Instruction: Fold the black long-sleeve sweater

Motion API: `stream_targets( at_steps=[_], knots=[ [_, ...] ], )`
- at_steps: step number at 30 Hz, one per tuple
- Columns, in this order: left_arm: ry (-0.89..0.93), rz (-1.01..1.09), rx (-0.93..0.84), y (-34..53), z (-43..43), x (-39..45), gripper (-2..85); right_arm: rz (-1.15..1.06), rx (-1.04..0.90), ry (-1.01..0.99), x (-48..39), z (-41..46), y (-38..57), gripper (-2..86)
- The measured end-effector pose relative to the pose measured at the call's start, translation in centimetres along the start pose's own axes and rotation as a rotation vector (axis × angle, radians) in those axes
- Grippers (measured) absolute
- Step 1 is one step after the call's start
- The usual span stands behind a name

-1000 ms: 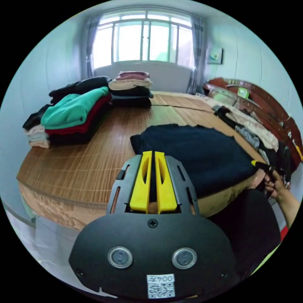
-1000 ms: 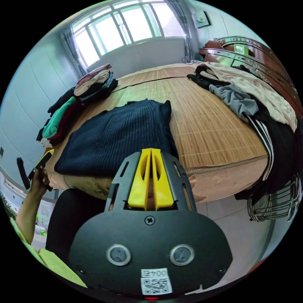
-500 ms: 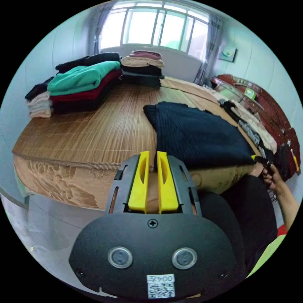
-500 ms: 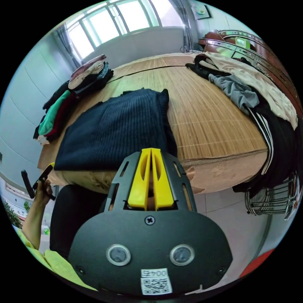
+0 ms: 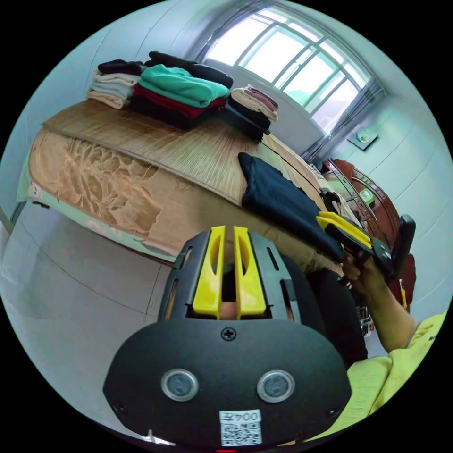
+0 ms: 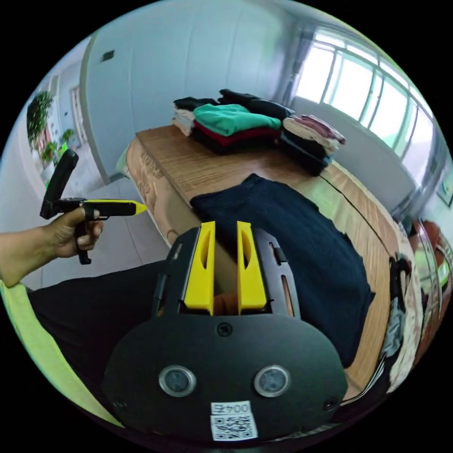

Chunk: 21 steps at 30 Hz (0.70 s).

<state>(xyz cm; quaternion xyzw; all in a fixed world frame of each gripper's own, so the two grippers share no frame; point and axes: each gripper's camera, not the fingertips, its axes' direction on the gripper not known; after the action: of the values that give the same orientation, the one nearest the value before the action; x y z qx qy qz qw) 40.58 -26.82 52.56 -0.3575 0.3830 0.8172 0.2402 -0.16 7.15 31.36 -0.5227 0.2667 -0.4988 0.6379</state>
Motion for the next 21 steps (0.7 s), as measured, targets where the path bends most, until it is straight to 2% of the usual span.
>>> stream_targets(
  at_steps=[4, 8, 11, 14, 16, 19, 21],
  knots=[
    [0.041, -0.053, -0.008, 0.1, 0.2, -3.2, 4.1, -0.159, -0.081, 0.047, -2.9, 4.3, -2.6, 10.6],
    [0.087, -0.05, -0.014, -0.3, 0.3, -5.1, 5.6, -0.097, -0.112, 0.062, -2.0, 5.7, -2.5, 10.7],
    [0.099, -0.007, 0.011, -0.3, -0.2, -5.5, 5.9, 0.225, -0.024, -0.023, 4.0, 2.2, 0.3, 10.4],
    [0.109, 0.06, 0.034, -0.1, -0.6, -5.1, 6.0, 0.592, 0.068, 0.013, 12.8, -2.6, 8.5, 10.0],
    [0.109, 0.119, 0.044, 0.2, -0.6, -4.2, 6.1, 0.903, 0.088, 0.031, 20.1, -5.7, 17.9, 9.8],
    [0.106, 0.266, 0.043, 1.0, 0.2, -0.7, 6.5, 1.209, 0.112, 0.019, 26.3, -8.1, 28.9, 10.1],
    [0.104, 0.411, 0.021, 1.9, 1.7, 3.6, 7.0, 1.329, 0.147, -0.051, 28.4, -8.6, 33.7, 11.0]
  ],
)
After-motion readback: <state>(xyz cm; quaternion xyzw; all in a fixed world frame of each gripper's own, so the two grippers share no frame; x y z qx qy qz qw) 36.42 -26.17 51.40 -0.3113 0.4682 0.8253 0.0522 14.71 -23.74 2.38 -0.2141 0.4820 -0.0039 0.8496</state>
